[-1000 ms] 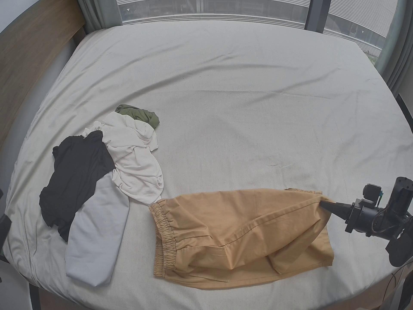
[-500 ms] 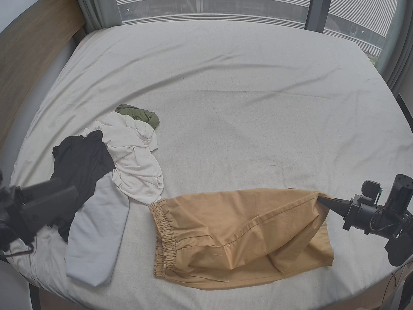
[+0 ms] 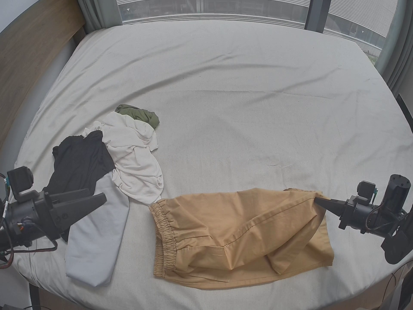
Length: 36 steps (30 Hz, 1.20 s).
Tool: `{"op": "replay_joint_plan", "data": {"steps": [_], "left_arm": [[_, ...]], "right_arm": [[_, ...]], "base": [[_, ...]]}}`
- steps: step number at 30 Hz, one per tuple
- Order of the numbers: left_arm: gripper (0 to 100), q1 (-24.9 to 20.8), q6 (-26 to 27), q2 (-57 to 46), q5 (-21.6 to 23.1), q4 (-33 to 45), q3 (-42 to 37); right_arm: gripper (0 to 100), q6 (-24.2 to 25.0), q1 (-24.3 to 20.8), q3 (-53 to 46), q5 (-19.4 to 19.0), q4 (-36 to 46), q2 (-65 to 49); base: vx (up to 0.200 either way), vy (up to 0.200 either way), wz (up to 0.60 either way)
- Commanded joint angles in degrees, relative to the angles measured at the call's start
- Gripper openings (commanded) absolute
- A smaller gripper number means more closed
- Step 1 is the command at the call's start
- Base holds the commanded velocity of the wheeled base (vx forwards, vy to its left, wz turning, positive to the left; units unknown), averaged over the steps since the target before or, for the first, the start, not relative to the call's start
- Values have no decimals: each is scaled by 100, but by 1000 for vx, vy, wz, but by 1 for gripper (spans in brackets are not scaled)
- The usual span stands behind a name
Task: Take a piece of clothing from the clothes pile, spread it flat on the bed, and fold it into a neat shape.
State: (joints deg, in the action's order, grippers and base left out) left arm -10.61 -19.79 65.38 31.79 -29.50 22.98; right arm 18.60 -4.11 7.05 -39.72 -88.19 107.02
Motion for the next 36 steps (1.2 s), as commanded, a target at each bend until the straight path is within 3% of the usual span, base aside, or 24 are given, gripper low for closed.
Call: {"op": "replay_joint_plan", "data": {"steps": [1, 9, 14, 20, 36], "left_arm": [[100, -20, 361, 775, -6, -12, -13], [100, -91, 607, 1416, 20, -91, -74], [100, -337, 493, 1847, 37, -346, -74], [100, -706, 1, 2278, 20, -680, -109], [100, -996, -17, 3025, 11, -1049, -171]], "right_arm": [[0, -6, 59, 16, -1, -6, 144], [0, -6, 103, 42, -10, -14, 249], [0, -6, 112, 51, -10, -6, 249], [0, -6, 147, 51, -10, -6, 249], [0, -6, 182, 60, -10, -6, 258]], "base": [[0, 0, 0], [0, 0, 0], [0, 0, 0], [0, 0, 0], [0, 0, 0]]}}
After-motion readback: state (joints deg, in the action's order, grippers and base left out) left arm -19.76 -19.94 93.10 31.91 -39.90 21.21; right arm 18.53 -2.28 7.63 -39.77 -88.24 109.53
